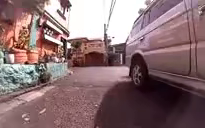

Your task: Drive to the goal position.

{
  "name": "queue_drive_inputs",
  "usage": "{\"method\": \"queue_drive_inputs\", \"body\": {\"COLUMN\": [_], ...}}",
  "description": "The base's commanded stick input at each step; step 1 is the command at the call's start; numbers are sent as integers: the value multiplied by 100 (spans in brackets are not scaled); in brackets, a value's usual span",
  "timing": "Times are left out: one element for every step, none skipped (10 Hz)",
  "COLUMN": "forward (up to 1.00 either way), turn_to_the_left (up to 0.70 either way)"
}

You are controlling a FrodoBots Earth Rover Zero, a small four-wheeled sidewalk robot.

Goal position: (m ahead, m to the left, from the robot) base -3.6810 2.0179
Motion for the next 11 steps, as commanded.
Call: {"method": "queue_drive_inputs", "body": {"forward": [0,0,0,0,0,0,0,0,0,0,0], "turn_to_the_left": [70,70,70,70,70,70,70,70,70,70,70]}}
